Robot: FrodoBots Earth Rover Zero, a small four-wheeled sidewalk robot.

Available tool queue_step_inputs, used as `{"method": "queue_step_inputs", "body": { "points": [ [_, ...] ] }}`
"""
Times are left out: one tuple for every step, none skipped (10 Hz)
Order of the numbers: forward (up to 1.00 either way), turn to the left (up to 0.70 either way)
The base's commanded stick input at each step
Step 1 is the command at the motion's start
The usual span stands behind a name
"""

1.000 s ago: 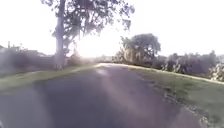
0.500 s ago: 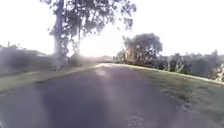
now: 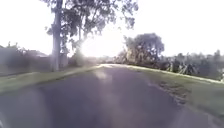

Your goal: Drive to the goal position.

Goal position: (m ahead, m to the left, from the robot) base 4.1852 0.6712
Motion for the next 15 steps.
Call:
{"method": "queue_step_inputs", "body": {
  "points": [
    [1.00,0.00],
    [1.00,0.00],
    [1.00,0.00],
    [1.00,0.00],
    [1.00,0.00],
    [1.00,0.00],
    [1.00,0.00],
    [1.00,0.00],
    [1.00,0.00],
    [1.00,0.00],
    [1.00,0.00],
    [1.00,0.00],
    [1.00,-0.02],
    [1.00,-0.04],
    [1.00,-0.40]
  ]
}}
